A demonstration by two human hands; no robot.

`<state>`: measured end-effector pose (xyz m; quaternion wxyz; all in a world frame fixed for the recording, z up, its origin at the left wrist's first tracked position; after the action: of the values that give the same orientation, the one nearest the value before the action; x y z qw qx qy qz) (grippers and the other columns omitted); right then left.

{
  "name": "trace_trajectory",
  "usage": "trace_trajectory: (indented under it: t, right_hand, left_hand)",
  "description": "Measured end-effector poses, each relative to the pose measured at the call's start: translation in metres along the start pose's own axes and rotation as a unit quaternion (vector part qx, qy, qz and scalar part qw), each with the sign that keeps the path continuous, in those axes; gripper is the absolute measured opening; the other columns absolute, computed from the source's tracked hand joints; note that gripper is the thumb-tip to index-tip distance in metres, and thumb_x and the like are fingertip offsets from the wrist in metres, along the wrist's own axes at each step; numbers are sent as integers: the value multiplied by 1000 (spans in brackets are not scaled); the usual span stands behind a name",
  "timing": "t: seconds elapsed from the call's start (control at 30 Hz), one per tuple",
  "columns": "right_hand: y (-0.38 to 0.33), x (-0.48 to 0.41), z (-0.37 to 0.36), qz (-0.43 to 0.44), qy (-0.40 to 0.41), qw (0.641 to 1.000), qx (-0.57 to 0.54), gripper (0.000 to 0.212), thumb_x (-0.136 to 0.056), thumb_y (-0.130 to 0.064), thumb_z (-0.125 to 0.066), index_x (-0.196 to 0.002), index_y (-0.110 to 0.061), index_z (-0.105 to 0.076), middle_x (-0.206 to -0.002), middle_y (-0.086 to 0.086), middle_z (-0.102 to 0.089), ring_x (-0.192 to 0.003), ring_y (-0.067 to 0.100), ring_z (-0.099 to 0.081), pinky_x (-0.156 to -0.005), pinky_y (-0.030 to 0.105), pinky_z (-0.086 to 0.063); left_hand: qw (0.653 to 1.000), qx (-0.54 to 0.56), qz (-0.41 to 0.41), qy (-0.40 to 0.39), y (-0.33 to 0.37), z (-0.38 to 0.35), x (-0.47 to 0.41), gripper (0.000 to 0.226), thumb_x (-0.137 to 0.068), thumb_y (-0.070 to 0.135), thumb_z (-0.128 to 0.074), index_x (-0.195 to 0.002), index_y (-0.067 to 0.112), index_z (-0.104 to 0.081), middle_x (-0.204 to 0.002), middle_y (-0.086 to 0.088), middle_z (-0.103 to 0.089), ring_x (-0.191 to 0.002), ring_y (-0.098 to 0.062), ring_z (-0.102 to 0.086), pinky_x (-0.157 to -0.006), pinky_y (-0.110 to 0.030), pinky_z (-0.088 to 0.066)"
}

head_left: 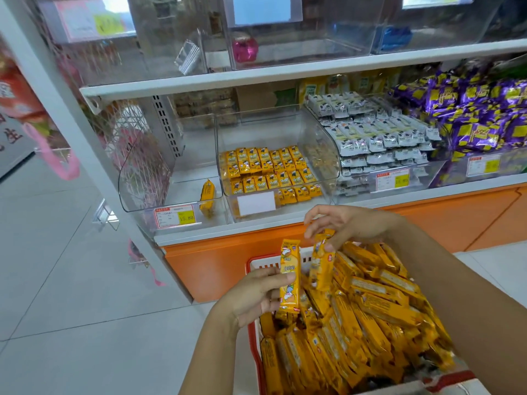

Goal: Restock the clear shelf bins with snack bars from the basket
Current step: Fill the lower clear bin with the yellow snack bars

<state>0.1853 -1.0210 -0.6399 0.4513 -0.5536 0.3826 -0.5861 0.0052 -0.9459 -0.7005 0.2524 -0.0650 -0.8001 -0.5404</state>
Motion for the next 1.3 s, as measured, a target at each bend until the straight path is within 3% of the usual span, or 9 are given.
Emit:
trace_trajectory:
  t: [0.07, 0.23, 0.43, 0.6, 0.73, 0.9, 1.0, 1.13, 1.3]
  right_hand:
    - [-7, 7, 1, 28, -25, 999, -30, 54, -72, 15, -66, -116, -10, -49, -106, 8, -62, -108, 26, -53, -72, 27, -51]
    - [-29, 14, -11, 137, -96, 984, -61, 47, -70, -5, -79, -108, -14, -54, -103, 2, -59, -111, 22, -53, -85, 38, -44]
    - [-50, 17, -13, 186, -106, 972, -101, 38, -72, -10, -80, -100, -24, -59, -101, -2, -61, -115, 21, -54, -93, 37, -46]
    - [-50, 21, 2, 190, -78, 975, -81, 37, -73, -9, -80, -102, -23, -62, -106, 1, -64, -122, 24, -51, -93, 38, -48]
    - [-39, 14, 9, 149, 10, 981, -122, 45, -73, -5, -79, -113, -11, -58, -123, 11, -62, -125, 27, -51, -94, 34, -49]
    - [-12, 13, -2, 19, 190, 981, -35, 63, -65, -44, -83, -119, -25, -57, -121, 3, -64, -110, 18, -63, -90, 36, -49]
    - [-3, 13, -22, 6, 176, 984, -37, 52, -73, -28, -78, -118, -16, -55, -114, 10, -67, -97, 24, -67, -75, 30, -52]
    - [-13, 26, -9, 40, 285, 956, -48, 28, -86, -14, -67, -113, -16, -60, -104, 8, -71, -88, 22, -69, -78, 29, -53]
    - [-41, 36, 6, 63, 290, 954, 33, 24, -92, -17, -60, -113, -28, -65, -110, -7, -69, -99, 10, -66, -81, 19, -48]
  left_hand:
    - [1000, 17, -6, 16, 5, 0, -1, 88, -53, 35, -92, -123, -4, -55, -107, -20, -52, -97, -31, -43, -88, -42, -38]
    - [996, 71, -14, -56, 14, -20, 3, 51, -76, 22, -71, -122, 1, -60, -120, -24, -62, -96, -31, -67, -80, -43, -55]
    - [990, 114, -3, -86, 22, -44, 9, 44, -85, 23, -58, -125, 3, -57, -115, -21, -65, -89, -29, -70, -66, -40, -60]
    - [990, 89, -38, -106, 31, -52, 7, 44, -76, 11, -74, -118, 7, -62, -119, -20, -64, -99, -29, -67, -82, -43, -57]
    - [995, 57, -80, -25, 41, -54, 5, 47, -71, 7, -73, -117, 8, -61, -109, -12, -70, -99, -25, -68, -84, -41, -56]
    - [980, 38, -161, 110, 54, -37, 1, 38, -77, 7, -73, -113, 13, -62, -105, -10, -72, -99, -28, -68, -91, -51, -51]
    - [978, 12, -158, 135, 53, -31, 1, 33, -82, 14, -71, -113, 21, -61, -107, -4, -71, -98, -22, -69, -81, -41, -55]
    - [981, -74, -109, 143, 51, -20, 5, 27, -88, 24, -66, -114, 25, -59, -107, 4, -67, -98, -15, -65, -68, -23, -51]
    - [971, -155, -90, 157, 58, -4, 9, 31, -72, 25, -80, -100, 18, -68, -93, 0, -69, -66, -9, -64, -71, -28, -56]
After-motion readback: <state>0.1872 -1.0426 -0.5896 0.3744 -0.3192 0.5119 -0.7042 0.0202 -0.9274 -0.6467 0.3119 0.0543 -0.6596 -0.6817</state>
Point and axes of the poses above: each hand's wrist, its own x-axis away from the middle knuckle, its own z-axis out of the back of the hand, y = z × x, the point moved 6 cm from there along -x, towards the middle knuckle
